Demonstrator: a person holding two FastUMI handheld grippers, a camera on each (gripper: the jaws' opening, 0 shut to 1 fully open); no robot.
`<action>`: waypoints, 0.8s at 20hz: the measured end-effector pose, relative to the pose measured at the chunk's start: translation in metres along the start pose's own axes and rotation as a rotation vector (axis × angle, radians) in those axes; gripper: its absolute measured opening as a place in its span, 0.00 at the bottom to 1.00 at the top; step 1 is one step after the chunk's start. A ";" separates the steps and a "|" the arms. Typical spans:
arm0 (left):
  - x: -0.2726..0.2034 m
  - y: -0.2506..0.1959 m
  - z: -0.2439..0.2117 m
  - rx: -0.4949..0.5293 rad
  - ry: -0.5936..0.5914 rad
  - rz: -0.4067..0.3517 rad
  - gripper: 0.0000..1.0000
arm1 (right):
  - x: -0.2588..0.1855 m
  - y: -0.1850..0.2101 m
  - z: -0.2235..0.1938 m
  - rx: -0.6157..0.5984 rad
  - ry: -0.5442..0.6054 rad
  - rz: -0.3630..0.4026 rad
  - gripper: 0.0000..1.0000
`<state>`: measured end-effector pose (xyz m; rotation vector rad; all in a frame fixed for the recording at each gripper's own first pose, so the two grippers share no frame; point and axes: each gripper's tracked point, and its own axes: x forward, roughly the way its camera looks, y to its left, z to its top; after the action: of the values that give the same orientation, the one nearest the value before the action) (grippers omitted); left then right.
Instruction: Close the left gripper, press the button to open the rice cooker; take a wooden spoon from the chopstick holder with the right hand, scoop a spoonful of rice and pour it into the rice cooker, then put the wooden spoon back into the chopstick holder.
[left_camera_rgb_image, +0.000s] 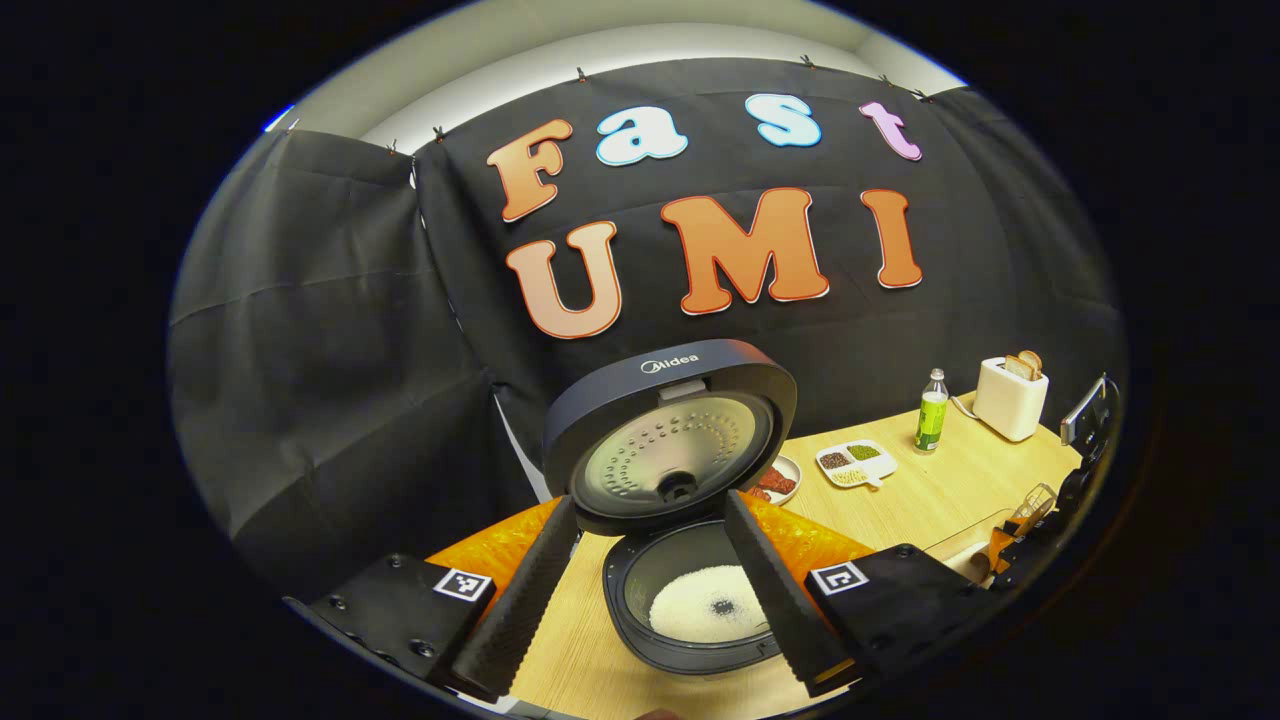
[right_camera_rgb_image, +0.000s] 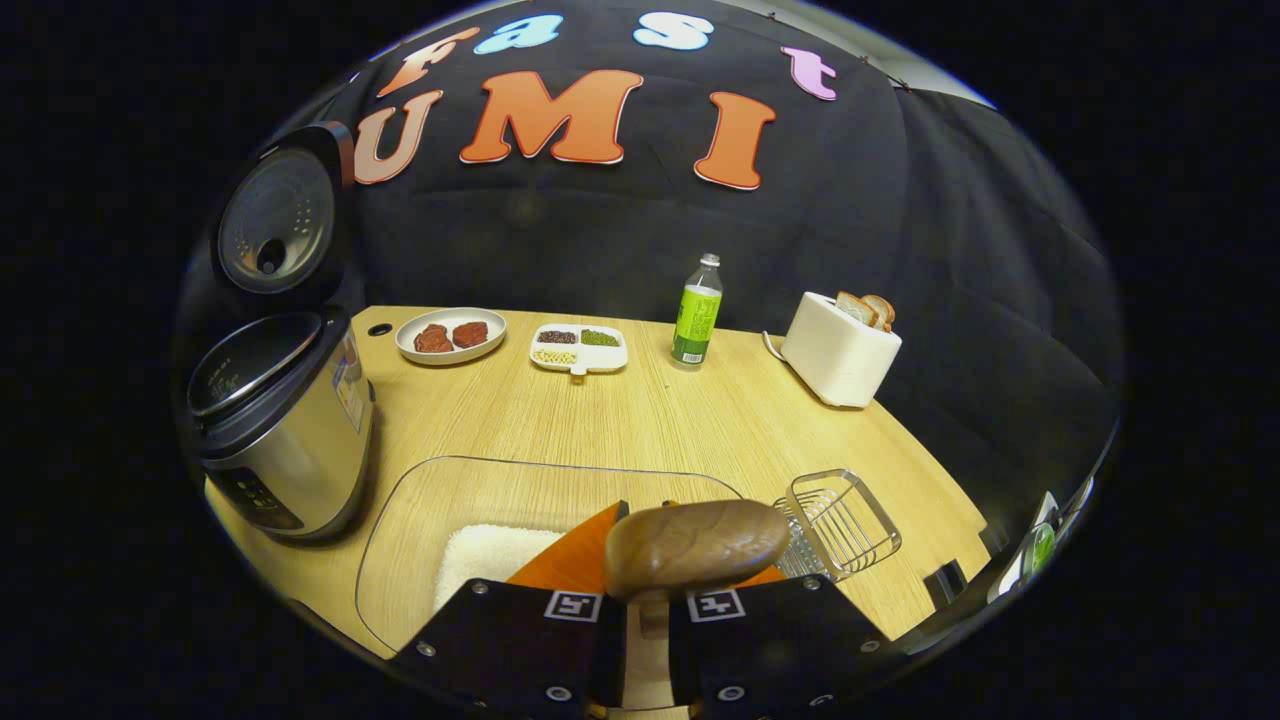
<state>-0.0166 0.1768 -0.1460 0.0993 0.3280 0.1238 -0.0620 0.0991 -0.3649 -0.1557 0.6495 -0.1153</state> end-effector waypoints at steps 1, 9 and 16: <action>0.000 0.000 0.000 0.003 0.000 0.000 1.00 | 0.000 0.000 -0.002 0.012 -0.001 -0.006 0.17; 0.001 0.003 -0.010 0.013 0.029 -0.001 0.93 | 0.003 0.007 -0.014 0.059 0.035 -0.008 0.11; 0.002 0.011 -0.014 -0.003 0.031 0.009 1.00 | -0.005 0.040 -0.016 0.172 0.112 0.121 0.11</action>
<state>-0.0203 0.1885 -0.1583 0.0956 0.3581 0.1346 -0.0737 0.1371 -0.3815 0.0562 0.7556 -0.0629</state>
